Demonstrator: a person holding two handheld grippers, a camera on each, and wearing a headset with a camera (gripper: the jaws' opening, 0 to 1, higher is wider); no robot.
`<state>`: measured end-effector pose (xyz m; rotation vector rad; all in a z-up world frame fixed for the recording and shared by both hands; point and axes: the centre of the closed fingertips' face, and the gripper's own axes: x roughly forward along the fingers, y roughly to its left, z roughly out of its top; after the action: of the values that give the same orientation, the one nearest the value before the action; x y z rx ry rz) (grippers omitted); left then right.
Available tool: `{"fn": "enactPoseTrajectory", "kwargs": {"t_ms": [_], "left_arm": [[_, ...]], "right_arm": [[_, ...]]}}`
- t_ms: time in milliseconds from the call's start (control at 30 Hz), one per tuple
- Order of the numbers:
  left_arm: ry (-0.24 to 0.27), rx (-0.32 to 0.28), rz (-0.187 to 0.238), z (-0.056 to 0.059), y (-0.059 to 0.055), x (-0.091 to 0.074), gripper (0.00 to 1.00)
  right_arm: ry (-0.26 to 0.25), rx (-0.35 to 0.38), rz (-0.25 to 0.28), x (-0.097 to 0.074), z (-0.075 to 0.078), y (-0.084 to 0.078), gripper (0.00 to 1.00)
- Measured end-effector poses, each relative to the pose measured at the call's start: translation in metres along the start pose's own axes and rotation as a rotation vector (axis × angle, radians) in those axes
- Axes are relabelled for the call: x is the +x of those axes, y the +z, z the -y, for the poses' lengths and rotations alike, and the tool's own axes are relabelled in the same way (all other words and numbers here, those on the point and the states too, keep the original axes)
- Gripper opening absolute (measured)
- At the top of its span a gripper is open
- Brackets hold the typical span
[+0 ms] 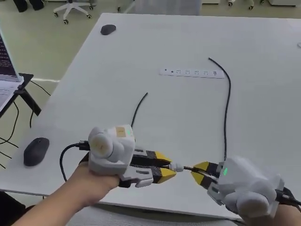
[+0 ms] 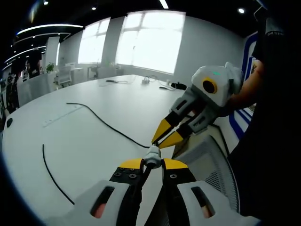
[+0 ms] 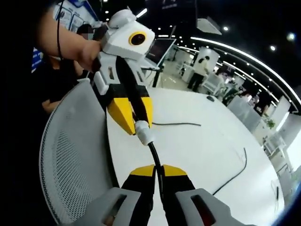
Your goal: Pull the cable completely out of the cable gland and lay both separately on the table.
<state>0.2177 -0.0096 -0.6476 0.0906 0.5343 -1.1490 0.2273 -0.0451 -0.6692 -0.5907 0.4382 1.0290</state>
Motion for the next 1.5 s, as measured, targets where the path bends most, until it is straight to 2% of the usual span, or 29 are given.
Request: {"fn": "enactPoseTrajectory", "kwargs": {"t_ms": [100,133,233,333,467,567,667,733,933,1033,1200,1233,1267,1333,1433,1500], "left_arm": [[0.007,-0.003,0.009,-0.003,0.003,-0.002,0.15],[0.009,-0.001,0.009,-0.003,0.004,-0.002,0.15],[0.009,-0.006,0.015,-0.004,0.006,-0.004,0.15],[0.011,-0.01,0.016,-0.004,0.007,-0.005,0.15],[0.021,-0.003,0.023,-0.004,0.006,-0.005,0.15],[0.026,-0.002,0.029,-0.003,0.007,-0.005,0.15],[0.032,-0.012,0.037,-0.003,0.007,-0.003,0.15],[0.038,-0.004,0.041,-0.003,0.009,-0.002,0.15],[0.055,-0.006,0.042,-0.009,0.01,-0.002,0.15],[0.079,-0.008,0.036,-0.016,0.009,-0.002,0.15],[0.075,-0.012,0.032,-0.016,0.008,0.001,0.15],[0.076,-0.013,0.032,-0.016,0.009,0.001,0.15],[0.077,-0.016,0.034,-0.017,0.009,0.001,0.15],[0.072,-0.027,0.04,-0.017,0.011,0.002,0.15],[0.068,-0.03,0.036,-0.017,0.011,0.003,0.15],[0.067,-0.028,0.033,-0.017,0.012,0.004,0.15]], "right_arm": [[-0.012,0.051,-0.001,0.0,0.006,-0.005,0.0],[-0.021,0.1,-0.013,-0.001,0.009,-0.011,0.0],[-0.046,0.163,-0.01,-0.003,0.02,-0.019,0.0],[-0.056,0.212,-0.016,-0.005,0.024,-0.028,0.0],[-0.078,0.322,-0.015,-0.007,0.031,-0.041,0.0],[-0.102,0.379,-0.032,-0.007,0.033,-0.051,0.0],[-0.132,0.487,-0.044,-0.006,0.032,-0.062,0.0],[-0.148,0.526,-0.043,-0.007,0.034,-0.066,0.0],[-0.152,0.498,-0.035,-0.008,0.033,-0.063,0.0],[-0.142,0.538,-0.029,-0.009,0.033,-0.063,0.01],[-0.139,0.493,-0.027,-0.011,0.032,-0.064,0.01],[-0.133,0.498,-0.025,-0.012,0.032,-0.064,0.02],[-0.126,0.538,-0.027,-0.013,0.031,-0.063,0.02],[-0.132,0.475,-0.003,-0.016,0.037,-0.055,0.04],[-0.133,0.435,-0.009,-0.019,0.04,-0.044,0.11],[-0.117,0.352,-0.003,-0.02,0.039,-0.029,0.13]]}}
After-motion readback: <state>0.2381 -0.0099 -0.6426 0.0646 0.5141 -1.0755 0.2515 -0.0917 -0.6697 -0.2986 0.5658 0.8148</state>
